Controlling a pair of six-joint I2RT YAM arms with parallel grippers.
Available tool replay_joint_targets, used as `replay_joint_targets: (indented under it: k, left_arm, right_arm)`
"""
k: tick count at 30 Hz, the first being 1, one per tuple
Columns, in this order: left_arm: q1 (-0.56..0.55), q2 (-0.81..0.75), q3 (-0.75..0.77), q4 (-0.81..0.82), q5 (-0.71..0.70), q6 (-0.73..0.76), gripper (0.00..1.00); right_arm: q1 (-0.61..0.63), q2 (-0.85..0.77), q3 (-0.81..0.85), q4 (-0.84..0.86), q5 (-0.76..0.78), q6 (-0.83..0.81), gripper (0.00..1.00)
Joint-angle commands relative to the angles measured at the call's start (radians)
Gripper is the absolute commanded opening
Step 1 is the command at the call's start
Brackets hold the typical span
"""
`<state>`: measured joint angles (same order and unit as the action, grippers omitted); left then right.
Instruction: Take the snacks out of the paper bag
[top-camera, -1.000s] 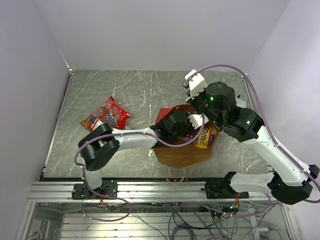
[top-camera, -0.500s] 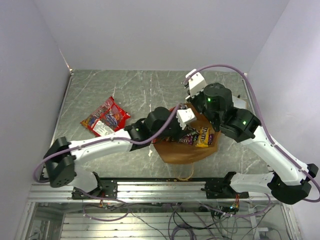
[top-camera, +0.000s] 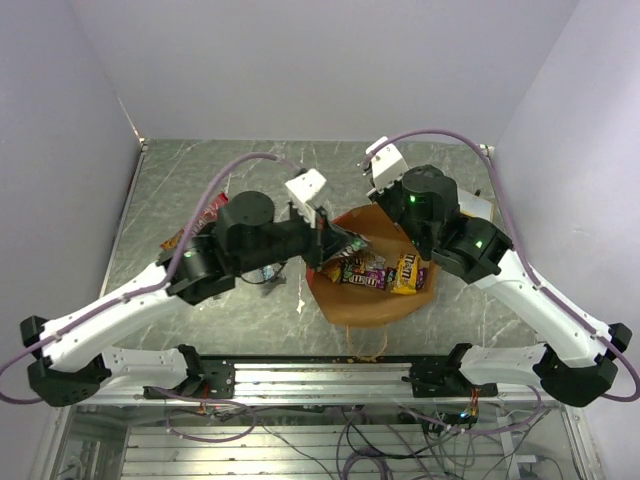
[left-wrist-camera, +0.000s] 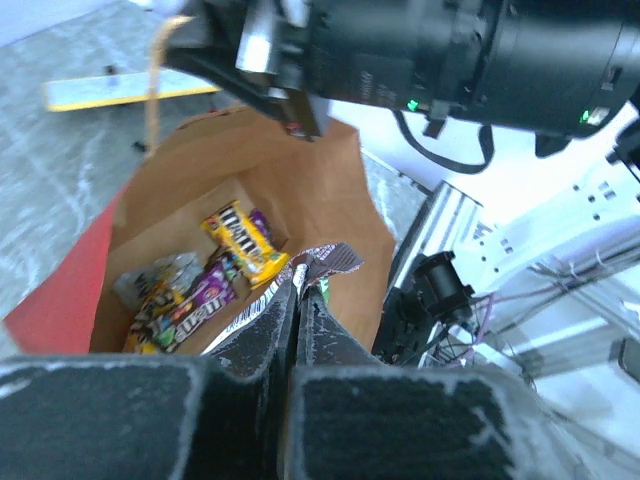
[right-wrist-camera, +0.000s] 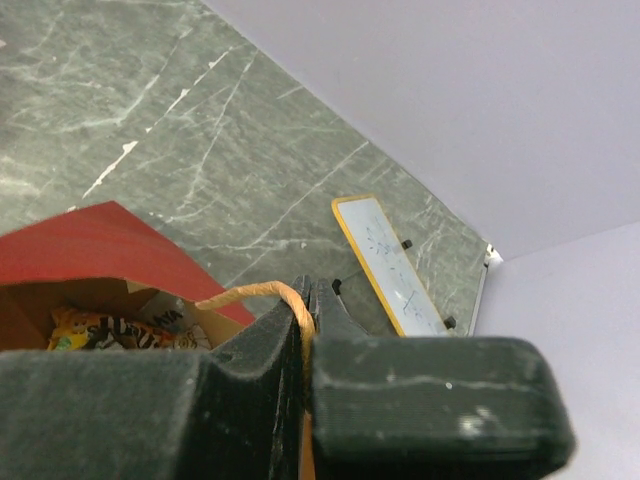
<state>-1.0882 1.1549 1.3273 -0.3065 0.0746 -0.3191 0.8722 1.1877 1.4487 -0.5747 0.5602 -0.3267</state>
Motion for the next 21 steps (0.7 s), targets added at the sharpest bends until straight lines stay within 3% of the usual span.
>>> replay_joint_targets:
  k: [1,4,8,12,21]
  left_arm:
    - [0.005,-0.076,0.071,-0.274,-0.325,-0.116,0.07]
    - [0.014,-0.115,0.088,-0.456,-0.586,-0.255,0.07]
    - [0.083,-0.132,0.058,-0.630,-0.674,-0.445,0.07]
    - [0.219,-0.126,-0.028,-0.744,-0.595,-0.602,0.07]
    - [0.444,-0.181,-0.349,-0.624,-0.381,-0.933,0.07]
  right_arm:
    - [-0.002,-0.032,-0.043,0.076,0.022,-0.001,0.00]
    - [-0.002,-0.043,-0.041,0.057,0.018,0.019,0.00]
    - [-0.002,-0.070,-0.057,0.056,0.017,0.024,0.00]
    - [-0.002,-0.084,-0.062,0.059,0.025,0.024,0.00]
    - [-0.002,-0.057,-0.021,0.004,-0.022,0.063,0.00]
